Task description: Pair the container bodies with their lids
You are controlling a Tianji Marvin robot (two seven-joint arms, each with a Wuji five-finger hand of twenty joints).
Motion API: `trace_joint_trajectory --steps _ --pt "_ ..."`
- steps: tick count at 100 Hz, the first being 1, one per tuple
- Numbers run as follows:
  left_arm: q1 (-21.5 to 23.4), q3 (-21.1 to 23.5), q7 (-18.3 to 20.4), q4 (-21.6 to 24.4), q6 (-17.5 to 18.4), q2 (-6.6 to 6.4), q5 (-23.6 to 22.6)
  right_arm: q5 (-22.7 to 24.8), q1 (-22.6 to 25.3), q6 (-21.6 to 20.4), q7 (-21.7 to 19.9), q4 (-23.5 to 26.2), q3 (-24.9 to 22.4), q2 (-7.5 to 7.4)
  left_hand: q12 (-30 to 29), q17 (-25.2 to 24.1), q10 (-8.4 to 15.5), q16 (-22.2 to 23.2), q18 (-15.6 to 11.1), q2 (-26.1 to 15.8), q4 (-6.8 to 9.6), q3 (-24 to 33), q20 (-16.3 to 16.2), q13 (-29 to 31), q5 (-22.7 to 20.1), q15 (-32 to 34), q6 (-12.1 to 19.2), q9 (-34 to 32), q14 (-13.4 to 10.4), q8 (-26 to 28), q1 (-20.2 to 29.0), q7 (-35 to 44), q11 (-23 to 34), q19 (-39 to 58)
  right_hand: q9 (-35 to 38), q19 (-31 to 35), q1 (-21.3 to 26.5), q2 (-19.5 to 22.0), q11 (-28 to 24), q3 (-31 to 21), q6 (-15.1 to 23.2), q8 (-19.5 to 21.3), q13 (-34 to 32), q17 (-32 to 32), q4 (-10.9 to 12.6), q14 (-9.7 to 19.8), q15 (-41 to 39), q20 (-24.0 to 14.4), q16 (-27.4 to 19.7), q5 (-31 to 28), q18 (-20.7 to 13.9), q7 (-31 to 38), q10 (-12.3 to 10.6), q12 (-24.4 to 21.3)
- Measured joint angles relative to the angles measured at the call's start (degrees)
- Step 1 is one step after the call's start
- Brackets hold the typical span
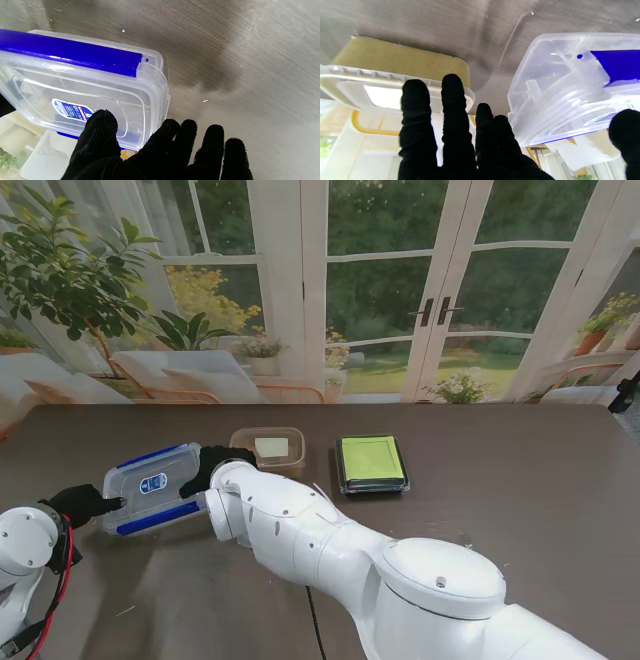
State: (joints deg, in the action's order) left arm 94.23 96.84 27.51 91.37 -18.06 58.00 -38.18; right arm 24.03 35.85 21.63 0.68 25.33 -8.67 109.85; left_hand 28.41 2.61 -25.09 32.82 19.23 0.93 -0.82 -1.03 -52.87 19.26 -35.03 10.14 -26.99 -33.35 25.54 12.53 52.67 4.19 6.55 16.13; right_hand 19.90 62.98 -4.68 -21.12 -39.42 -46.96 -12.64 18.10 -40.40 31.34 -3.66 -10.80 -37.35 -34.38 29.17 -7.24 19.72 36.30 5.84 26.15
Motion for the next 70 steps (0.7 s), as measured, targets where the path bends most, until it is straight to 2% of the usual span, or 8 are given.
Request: trace_joint_trajectory --steps 8,16,26,33,47,52,59,70 --pt "0.3 0.0 -0.2 0.1 0.0 0.00 -0.1 0.1 0.4 -0.5 1.3 0.6 -0.4 -0.72 -0.1 0.0 0.0 -0.2 0.0 0.0 0.00 0.0 0.4 0.0 0.0 -0.1 0.0 0.1 0.0 0.0 0.0 0.0 -0.1 0.0 -1.4 -2.1 0.1 0.0 3.4 -0.3 2.7 0.8 2.1 -0.1 0.0 -1.3 8.0 0.0 -3.9 0.0 0.2 0.0 -0.1 -2.5" --pt "0.7 0.0 -0.6 0.2 0.0 0.02 -0.1 -0.6 0.9 -0.5 1.8 3.8 -0.4 -2.65 -0.8 -0.1 0.0 -1.1 0.0 0.0 0.00 0.0 0.8 -0.6 0.0 -0.8 -0.5 0.5 0.0 0.0 0.0 0.1 -0.2 -0.1 -2.1 -4.6 0.1 0.0 6.0 -0.3 2.8 0.6 4.5 -0.1 0.0 -1.9 14.7 0.3 -7.0 0.0 0.4 -1.1 -0.1 -4.9" --pt "1.2 0.2 -0.7 0.3 0.0 0.04 -0.2 -0.6 1.1 -0.5 0.7 8.2 -0.4 -5.20 -2.0 -0.9 0.0 -2.9 0.0 0.0 0.00 0.0 2.5 -1.6 0.0 -2.1 -0.6 1.1 -0.6 0.0 0.0 0.1 -0.4 -1.4 -5.5 -8.3 0.1 -0.1 8.4 -0.3 2.3 -3.4 8.4 -0.1 0.0 -2.0 21.9 0.4 -10.4 0.0 0.4 -8.3 -0.1 -6.9" --pt "1.5 0.3 -0.7 0.6 0.0 0.04 -0.4 -0.4 1.1 -0.5 -0.9 9.8 -0.3 -6.16 -2.6 -0.9 0.0 -3.7 0.0 0.0 0.00 0.0 3.1 -2.1 0.0 -2.7 -0.6 1.1 -0.8 0.0 0.0 0.1 -0.7 -2.0 -7.1 -10.2 0.1 -0.4 9.1 -0.4 1.7 -4.1 9.9 -0.1 0.0 -2.0 25.0 0.4 -12.0 0.0 0.4 -12.7 -0.1 -7.8" --pt "2.0 0.5 -0.8 0.9 0.4 0.09 -0.5 0.3 1.7 -1.7 1.3 11.0 -0.6 -7.15 -4.1 -1.5 0.2 -5.2 0.0 0.0 0.00 0.0 4.9 -2.3 0.0 -3.4 -0.3 1.8 -1.5 0.0 0.0 0.5 -0.9 -2.1 -7.1 -13.1 0.9 -3.0 10.5 -0.2 1.7 3.4 10.4 -0.1 0.0 -2.0 27.4 0.5 -13.0 0.0 0.4 -16.3 -0.3 -8.8" --pt "2.1 0.6 -1.0 0.9 0.7 0.09 -0.6 0.4 2.1 -3.0 3.2 11.5 -1.0 -7.67 -4.1 -1.5 0.2 -5.6 0.0 0.0 0.00 0.0 5.0 -2.3 0.0 -3.4 -0.4 1.8 -1.5 0.0 0.0 0.5 -0.9 -2.2 -7.1 -13.5 0.9 -3.0 10.3 -0.4 1.7 5.6 10.4 -0.1 0.0 -0.2 27.5 0.6 -13.0 0.0 0.4 -14.3 -1.5 -8.8" --pt "2.3 0.7 -1.2 0.9 0.9 0.10 -0.6 0.6 2.8 -6.5 7.2 11.1 -1.8 -8.06 -4.1 -1.5 0.2 -5.7 0.0 0.0 0.00 0.0 5.3 -2.3 0.0 -3.4 -0.9 1.8 -1.5 0.0 0.0 0.6 -0.9 -2.8 -7.1 -13.7 0.9 -3.0 9.9 -0.4 1.7 6.3 10.4 -0.1 0.0 2.0 27.5 0.6 -13.0 0.0 -0.4 -13.7 -2.5 -8.5" --pt "2.6 0.7 -1.3 0.9 1.1 0.10 -0.7 0.7 3.6 -10.5 11.3 9.7 -2.7 -8.13 -4.1 -1.5 0.1 -5.8 -0.1 0.0 0.00 0.0 5.7 -3.0 0.0 -3.5 -1.1 1.8 -1.5 0.0 0.0 0.6 -1.0 -2.8 -7.1 -14.0 0.9 -3.0 8.5 -0.4 1.9 6.3 11.7 -0.1 0.0 2.9 27.3 0.6 -12.9 0.0 -1.5 -11.9 -2.9 -7.7"
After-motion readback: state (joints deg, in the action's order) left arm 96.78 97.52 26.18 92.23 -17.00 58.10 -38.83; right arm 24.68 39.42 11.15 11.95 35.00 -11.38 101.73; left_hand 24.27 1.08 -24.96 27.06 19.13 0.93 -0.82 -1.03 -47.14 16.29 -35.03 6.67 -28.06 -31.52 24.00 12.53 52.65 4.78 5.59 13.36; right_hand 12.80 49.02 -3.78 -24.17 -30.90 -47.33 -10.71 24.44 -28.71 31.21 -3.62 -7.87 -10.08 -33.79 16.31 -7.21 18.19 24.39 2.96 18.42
